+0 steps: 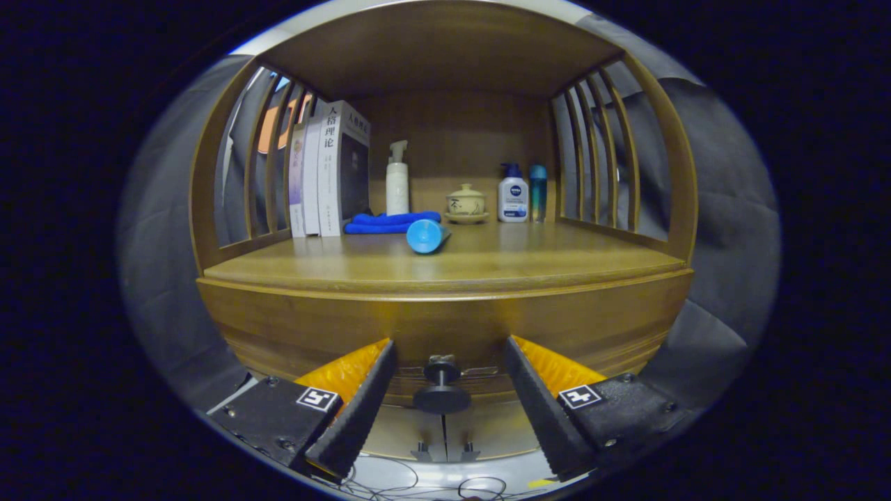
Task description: Pull open the drawer, take out the items inside it, and place them on the countertop above the cabinet.
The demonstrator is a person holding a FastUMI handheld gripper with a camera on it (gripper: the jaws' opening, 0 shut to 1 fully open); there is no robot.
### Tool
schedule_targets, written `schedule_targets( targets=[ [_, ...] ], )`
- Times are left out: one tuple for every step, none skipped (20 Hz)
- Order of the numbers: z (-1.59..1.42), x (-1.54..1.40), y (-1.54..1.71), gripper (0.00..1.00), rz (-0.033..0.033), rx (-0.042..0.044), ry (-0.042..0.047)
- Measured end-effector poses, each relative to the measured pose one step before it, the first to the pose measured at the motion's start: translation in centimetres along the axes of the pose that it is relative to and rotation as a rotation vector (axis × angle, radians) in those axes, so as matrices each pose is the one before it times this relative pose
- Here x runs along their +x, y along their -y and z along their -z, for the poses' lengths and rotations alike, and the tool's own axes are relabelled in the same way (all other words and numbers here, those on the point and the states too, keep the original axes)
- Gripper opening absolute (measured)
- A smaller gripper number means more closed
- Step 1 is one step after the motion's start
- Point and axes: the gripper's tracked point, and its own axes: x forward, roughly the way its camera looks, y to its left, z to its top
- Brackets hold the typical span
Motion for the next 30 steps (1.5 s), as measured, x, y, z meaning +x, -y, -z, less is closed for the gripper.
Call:
schedule_targets(
  targets=[
    [0.039, -0.041, 0.023, 1.00, -0.00198, -0.00155, -0.01198],
    [-0.102, -0.162, -0.071, 1.00, -0.01080, 0.00474, -0.01141],
    [-0.037, -0.086, -0.079, 1.00, -0.01874, 0.01278, -0.01504],
    [-0.166, -0.243, -0.094, 1.00, -0.02194, 0.01695, -0.01051],
    [-0.289, -0.373, 0.336, 1.00, -0.00776, 0.01299, -0.00537],
    [-0.356, -0.484, 0.456, 1.00, -0.00013, 0.00652, 0.00112],
    [-0.343, -0.785, 0.257, 1.00, -0.00219, 0.00576, 0.00577],
    [-0.301, -0.946, 0.031, 1.00, -0.01198, 0.00563, 0.00787],
    [-0.219, -1.144, -0.097, 1.00, -0.01299, -0.00034, 0.00933],
    [-0.256, -1.212, 0.044, 1.00, -0.00840, -0.00532, 0.01200],
    [-0.199, -1.091, 0.226, 1.00, 0.00017, -0.00737, 0.00788],
    [-0.175, -1.299, 0.138, 1.00, -0.00235, -0.00405, 0.00753],
    [-0.408, -1.205, -0.257, 1.00, -0.00936, -0.00069, 0.01522],
    [-0.278, -1.102, -0.007, 1.00, -0.00505, -0.00174, 0.00992],
    [-0.106, -1.076, -0.075, 1.00, -0.01052, -0.00111, 0.00764],
    [-0.192, -1.115, -0.139, 1.00, -0.00857, 0.00019, 0.00560],
    [-0.214, -1.189, -0.290, 1.00, -0.01283, 0.00035, 0.00968],
    [-0.354, -1.062, -0.144, 1.00, -0.00841, -0.00139, 0.00687],
    [-0.436, -1.127, -0.360, 1.00, -0.01583, -0.00155, 0.01248],
    [-0.428, -1.130, -0.436, 1.00, -0.01063, -0.00448, 0.00986],
    [-0.415, -1.180, -0.409, 1.00, -0.01780, -0.00487, 0.01354],
    [-0.523, -1.154, -0.426, 1.00, -0.00794, -0.00174, 0.01303],
    [-0.513, -1.114, -0.471, 1.00, -0.01752, -0.00185, 0.01681],
    [-0.564, -1.108, -0.644, 1.00, -0.01712, -0.00305, 0.01476],
    [-0.481, -1.123, -0.407, 1.00, -0.01392, -0.00160, 0.01507],
    [-0.568, -0.972, -0.515, 1.00, -0.01452, -0.00211, 0.01213],
    [-0.519, -1.102, -0.306, 1.00, -0.01065, -0.00166, 0.01323],
    [-0.772, -0.907, -0.579, 1.00, -0.01651, 0.00222, 0.01590],
    [-0.617, -1.058, -0.383, 1.00, -0.00792, 0.00802, 0.01539],
    [-0.753, -0.923, -0.633, 1.00, -0.02037, 0.01078, 0.01668]
  ],
)
